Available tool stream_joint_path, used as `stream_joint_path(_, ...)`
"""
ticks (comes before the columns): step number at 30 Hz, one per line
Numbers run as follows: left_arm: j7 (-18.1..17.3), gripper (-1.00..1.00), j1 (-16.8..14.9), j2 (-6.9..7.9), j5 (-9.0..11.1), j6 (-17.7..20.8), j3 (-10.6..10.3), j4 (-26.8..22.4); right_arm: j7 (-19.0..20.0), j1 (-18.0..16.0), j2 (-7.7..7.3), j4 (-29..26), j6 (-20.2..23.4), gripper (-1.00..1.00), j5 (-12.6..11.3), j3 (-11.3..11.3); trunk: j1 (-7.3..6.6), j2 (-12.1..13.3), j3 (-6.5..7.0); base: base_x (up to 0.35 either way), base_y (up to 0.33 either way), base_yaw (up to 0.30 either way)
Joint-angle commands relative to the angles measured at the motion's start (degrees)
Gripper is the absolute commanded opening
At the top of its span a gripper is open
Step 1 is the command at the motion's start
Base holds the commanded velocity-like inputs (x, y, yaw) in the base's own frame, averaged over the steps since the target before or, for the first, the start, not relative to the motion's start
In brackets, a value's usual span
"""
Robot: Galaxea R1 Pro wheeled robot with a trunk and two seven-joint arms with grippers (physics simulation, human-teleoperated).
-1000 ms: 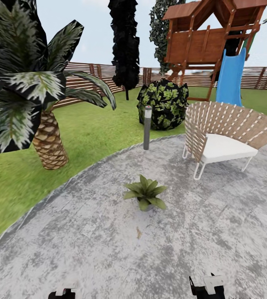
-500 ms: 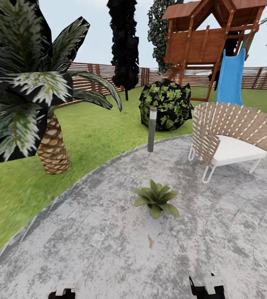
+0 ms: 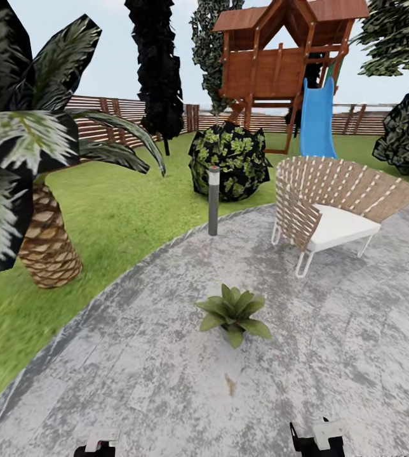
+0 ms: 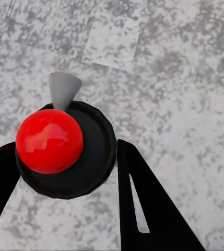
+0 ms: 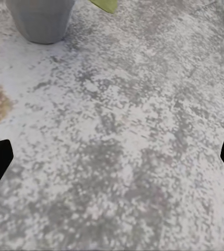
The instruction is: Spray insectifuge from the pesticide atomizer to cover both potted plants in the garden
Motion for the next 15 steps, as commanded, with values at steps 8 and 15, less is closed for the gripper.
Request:
stream_joint_path(8, -0.24, -1.00, -0.02, 0.31, 0.16, -0.16, 0.03, 0.03, -0.39, -0.06, 0.01, 0.09, -0.17, 1.00, 0.57, -0.23, 0.01, -0.02, -0.05, 0.171, 0.292, -0.267)
stream_joint_path(15, -0.35, -1.00, -0.02, 0.54, -0.32, -0.16, -0.17, -0.05, -0.45, -0.06, 0.01, 0.09, -0.17, 1.00, 0.48, -0.25, 0.01, -0.02, -0.05, 0.049, 0.120, -0.018)
